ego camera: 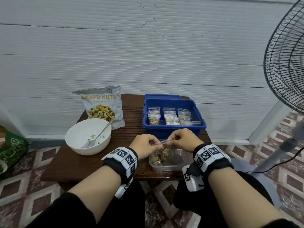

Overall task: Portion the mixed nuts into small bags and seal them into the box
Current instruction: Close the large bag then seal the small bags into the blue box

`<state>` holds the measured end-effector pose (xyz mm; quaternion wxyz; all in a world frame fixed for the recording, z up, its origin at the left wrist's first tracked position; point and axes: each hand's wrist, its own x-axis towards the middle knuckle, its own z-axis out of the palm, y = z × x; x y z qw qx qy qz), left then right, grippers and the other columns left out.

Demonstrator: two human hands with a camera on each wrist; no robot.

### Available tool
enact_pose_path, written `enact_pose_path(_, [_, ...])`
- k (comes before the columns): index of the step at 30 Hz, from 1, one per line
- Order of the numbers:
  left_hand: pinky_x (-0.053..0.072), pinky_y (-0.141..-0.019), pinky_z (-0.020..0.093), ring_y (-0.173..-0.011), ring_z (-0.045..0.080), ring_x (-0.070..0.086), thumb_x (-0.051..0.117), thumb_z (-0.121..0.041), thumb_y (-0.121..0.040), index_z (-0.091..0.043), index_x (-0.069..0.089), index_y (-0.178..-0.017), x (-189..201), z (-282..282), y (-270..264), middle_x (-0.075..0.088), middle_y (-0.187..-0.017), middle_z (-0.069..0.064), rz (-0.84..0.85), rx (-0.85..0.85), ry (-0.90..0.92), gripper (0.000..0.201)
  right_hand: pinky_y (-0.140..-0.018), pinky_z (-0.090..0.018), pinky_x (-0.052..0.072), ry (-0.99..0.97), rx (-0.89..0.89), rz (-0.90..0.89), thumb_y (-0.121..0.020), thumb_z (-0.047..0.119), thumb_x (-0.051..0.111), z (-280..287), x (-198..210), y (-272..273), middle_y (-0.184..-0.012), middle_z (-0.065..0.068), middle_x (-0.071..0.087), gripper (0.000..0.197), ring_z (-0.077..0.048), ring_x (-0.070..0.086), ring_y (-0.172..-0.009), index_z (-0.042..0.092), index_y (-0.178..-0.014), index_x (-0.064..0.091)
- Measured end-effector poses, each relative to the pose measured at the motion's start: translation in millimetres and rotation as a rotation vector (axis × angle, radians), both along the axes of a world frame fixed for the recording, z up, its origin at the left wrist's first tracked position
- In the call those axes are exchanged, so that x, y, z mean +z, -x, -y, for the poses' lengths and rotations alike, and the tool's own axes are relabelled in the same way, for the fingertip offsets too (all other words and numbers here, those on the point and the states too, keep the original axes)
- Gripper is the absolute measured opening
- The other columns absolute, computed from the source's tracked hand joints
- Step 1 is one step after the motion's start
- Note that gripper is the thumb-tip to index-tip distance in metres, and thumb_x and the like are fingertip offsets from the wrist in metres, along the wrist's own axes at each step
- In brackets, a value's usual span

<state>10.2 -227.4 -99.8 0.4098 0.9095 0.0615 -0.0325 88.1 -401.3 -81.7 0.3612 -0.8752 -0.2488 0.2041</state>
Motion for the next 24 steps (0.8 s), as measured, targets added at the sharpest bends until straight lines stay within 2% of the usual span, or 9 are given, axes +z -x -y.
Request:
enact_pose_path(2, [0.040,-0.064,0.008,-0.081,0.001,0.058,0.071,-0.033,-0.084,-0.028,0.071,-0.086,1,-1,-2,0.067,-0.089,-0.010,0.034,0.012,-0.001,0.006,-0.070,-0.024,0.056,-0.059,-0.056,-0.035,-0.079,0.017,0.077,3,-1,-2,-0.074,-0.002,0.070,0.012,-0.012,0.065,-0.071,0.021,-0.072,0.067])
enact_pose_path(4, [0.039,-0.062,0.006,-0.074,-0.002,0.056,0.071,-0.030,-0.085,-0.027,0.071,-0.086,1,-2,-4,0.066,-0.084,-0.013,0.049,0.023,0.029,0.003,-0.065,-0.020,0.054,-0.075,-0.086,-0.023,-0.078,0.020,0.078,5,-1,-3,-0.073,-0.002,0.070,0.011,-0.010,0.064,-0.067,0.019,-0.072,0.068])
enact_pose_path(8, [0.040,-0.060,0.003,-0.068,-0.003,0.054,0.072,-0.023,-0.084,-0.025,0.069,-0.081,2,-3,-6,0.063,-0.076,-0.016,0.081,0.055,0.065,0.004,-0.068,-0.023,0.056,-0.116,-0.109,-0.027,-0.077,0.018,0.078,10,-1,-1,-0.073,-0.005,0.070,0.013,-0.013,0.066,-0.068,0.017,-0.071,0.067])
enact_pose_path(11, [0.041,-0.061,0.004,-0.069,-0.001,0.054,0.074,-0.022,-0.083,-0.028,0.068,-0.075,3,-4,-6,0.064,-0.075,-0.014,0.106,0.051,0.047,0.011,-0.080,-0.038,0.058,-0.109,-0.091,0.011,-0.076,0.019,0.079,9,-3,-2,-0.079,-0.013,0.071,0.015,-0.027,0.068,-0.077,0.021,-0.068,0.066])
enact_pose_path(13, [0.041,-0.061,0.003,-0.069,0.000,0.054,0.074,-0.021,-0.082,-0.027,0.068,-0.074,4,-3,-7,0.064,-0.074,-0.013,0.117,0.042,0.039,0.012,-0.084,-0.044,0.056,-0.122,-0.056,0.016,-0.077,0.019,0.079,9,-2,-2,-0.079,-0.011,0.070,0.016,-0.028,0.066,-0.080,0.023,-0.069,0.065])
enact_pose_path(15, [0.040,-0.060,0.003,-0.067,-0.001,0.054,0.074,-0.020,-0.082,-0.026,0.069,-0.075,5,-3,-7,0.064,-0.073,-0.014,0.128,0.032,0.043,0.010,-0.085,-0.040,0.054,-0.131,-0.005,-0.014,-0.077,0.019,0.078,8,-2,0,-0.079,-0.003,0.069,0.013,-0.018,0.064,-0.079,0.024,-0.075,0.066])
enact_pose_path(18, [0.040,-0.061,0.002,-0.066,-0.002,0.054,0.075,-0.020,-0.082,-0.024,0.071,-0.079,9,-2,-7,0.064,-0.073,-0.015,0.134,0.007,0.037,0.006,-0.085,-0.037,0.055,-0.125,0.025,-0.013,-0.079,0.016,0.076,6,-2,2,-0.080,-0.002,0.070,0.013,-0.018,0.066,-0.082,0.024,-0.074,0.068])
enact_pose_path(21, [0.040,-0.063,0.002,-0.069,-0.003,0.056,0.075,-0.022,-0.082,-0.020,0.074,-0.086,10,-2,-8,0.065,-0.076,-0.015,0.144,0.001,0.034,0.005,-0.078,-0.034,0.052,-0.127,0.025,0.067,-0.080,0.010,0.074,3,0,1,-0.076,0.000,0.066,0.023,-0.015,0.060,-0.076,0.024,-0.066,0.062])
enact_pose_path(24, [0.041,-0.063,0.001,-0.071,-0.003,0.058,0.074,-0.023,-0.082,-0.019,0.075,-0.088,12,-2,-8,0.067,-0.078,-0.014,0.159,0.025,0.064,0.007,-0.070,-0.019,0.047,-0.123,0.055,0.082,-0.083,0.013,0.071,2,4,-1,-0.078,0.002,0.065,0.018,-0.010,0.058,-0.075,0.024,-0.071,0.063])
